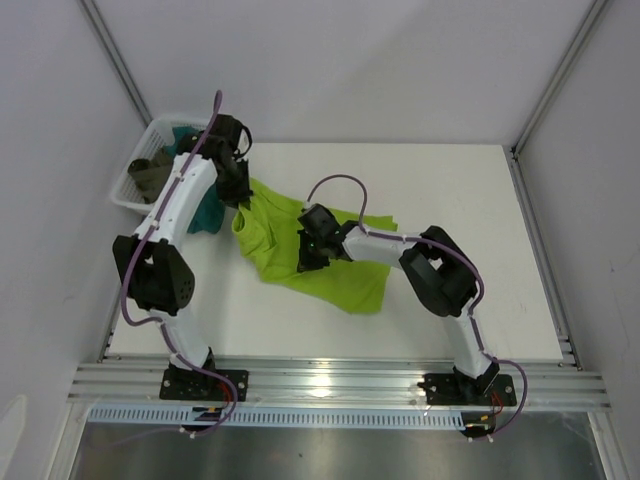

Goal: Fold and stack the shorts
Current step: Fold the shorts

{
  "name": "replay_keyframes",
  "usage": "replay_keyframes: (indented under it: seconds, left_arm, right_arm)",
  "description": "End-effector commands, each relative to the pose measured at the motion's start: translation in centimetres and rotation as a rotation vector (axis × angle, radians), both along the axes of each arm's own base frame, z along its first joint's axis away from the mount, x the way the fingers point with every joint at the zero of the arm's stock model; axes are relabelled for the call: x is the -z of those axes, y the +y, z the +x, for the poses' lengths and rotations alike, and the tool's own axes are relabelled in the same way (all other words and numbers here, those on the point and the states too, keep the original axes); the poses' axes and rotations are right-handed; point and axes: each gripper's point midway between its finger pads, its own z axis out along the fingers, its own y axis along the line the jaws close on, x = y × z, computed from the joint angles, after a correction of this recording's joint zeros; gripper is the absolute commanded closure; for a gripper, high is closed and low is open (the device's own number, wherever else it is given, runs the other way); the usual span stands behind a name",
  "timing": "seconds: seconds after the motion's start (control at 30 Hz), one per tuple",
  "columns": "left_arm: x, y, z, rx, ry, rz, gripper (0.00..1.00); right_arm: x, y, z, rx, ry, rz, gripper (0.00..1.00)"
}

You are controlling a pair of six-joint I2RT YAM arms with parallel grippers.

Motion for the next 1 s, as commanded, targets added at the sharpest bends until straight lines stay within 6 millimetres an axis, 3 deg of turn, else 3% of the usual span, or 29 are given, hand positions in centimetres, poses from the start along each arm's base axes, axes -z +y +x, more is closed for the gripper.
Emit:
replay_keyframes:
  seconds: [0.0,0.17,0.27,0.3,0.4,0.67,0.97]
  left_arm:
    - [-2.3,1.9,-0.9,0.024,-0.071,0.091,1.0]
    - [-2.8,2.1,-1.2,0.028,-0.076,0.097,1.0]
    - [-4.1,1.2,-1.8,0.046,-0.099,0.033,0.99]
    - [-4.6,0.7,-2.2,0.051,-0.101,0.008,1.0]
    - [-5.3,0.9,-3.1,0.053,-0.095,0.011,1.0]
    - [-5.1,2.8,-4.4,0.026,-0.069,0.076,1.0]
    - [-4.8,3.8,-4.2,0.016,-0.057,0.106,1.0]
  right_arm:
    - [1.4,-0.8,-0.3,0.014,0.057,-0.024,1.0]
    - [-2.0,0.0,1.2,0.044,0.063,0.099,1.0]
    - [-1.4,0.4,1.8,0.046,0.121,0.106,1.0]
    - [0.2,0.5,1.7,0.041,0.144,0.082,1.0]
    - [1.8,1.1,1.5,0.043,0.181,0.085,1.0]
    - [2.1,1.1,3.0,0.105,0.172,0.092,1.0]
    - [3.9,4.3,2.4,0.081,0.174,0.059,1.0]
